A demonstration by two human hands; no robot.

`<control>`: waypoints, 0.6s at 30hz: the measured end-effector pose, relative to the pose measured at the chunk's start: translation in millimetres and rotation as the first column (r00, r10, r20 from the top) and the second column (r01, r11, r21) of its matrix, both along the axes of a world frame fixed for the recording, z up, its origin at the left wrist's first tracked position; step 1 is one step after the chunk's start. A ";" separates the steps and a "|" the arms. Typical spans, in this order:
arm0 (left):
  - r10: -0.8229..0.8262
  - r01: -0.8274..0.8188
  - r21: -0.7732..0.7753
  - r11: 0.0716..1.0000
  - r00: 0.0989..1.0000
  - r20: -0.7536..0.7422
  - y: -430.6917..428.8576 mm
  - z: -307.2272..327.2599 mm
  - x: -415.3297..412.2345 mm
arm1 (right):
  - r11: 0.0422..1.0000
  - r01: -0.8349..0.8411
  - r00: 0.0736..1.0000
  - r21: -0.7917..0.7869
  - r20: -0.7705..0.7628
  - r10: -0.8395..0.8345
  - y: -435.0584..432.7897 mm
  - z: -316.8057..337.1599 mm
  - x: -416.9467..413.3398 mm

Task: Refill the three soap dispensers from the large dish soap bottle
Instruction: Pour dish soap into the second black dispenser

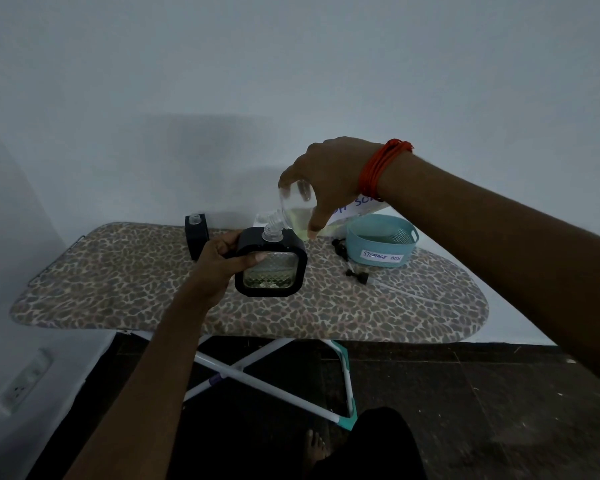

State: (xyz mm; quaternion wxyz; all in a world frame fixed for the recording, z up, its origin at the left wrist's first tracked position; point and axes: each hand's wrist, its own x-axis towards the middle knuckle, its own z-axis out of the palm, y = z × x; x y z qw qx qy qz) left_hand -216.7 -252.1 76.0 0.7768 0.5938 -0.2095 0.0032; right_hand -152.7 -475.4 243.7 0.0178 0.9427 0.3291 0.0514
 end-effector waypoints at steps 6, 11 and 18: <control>0.009 -0.010 0.016 1.000 1.000 0.008 -0.3 -0.9 1.1 | 0.999 0.016 1.000 0.031 -0.024 -0.015 0.6 -5.1 3.0; 0.016 -0.017 0.016 1.000 1.000 0.012 -1.2 -0.4 1.2 | 1.000 0.011 1.000 0.029 -0.013 -0.011 0.3 -4.3 2.5; 0.002 -0.002 0.004 1.000 1.000 0.015 -1.2 -1.2 1.3 | 0.999 0.033 0.999 0.034 -0.042 -0.031 0.8 -3.4 0.4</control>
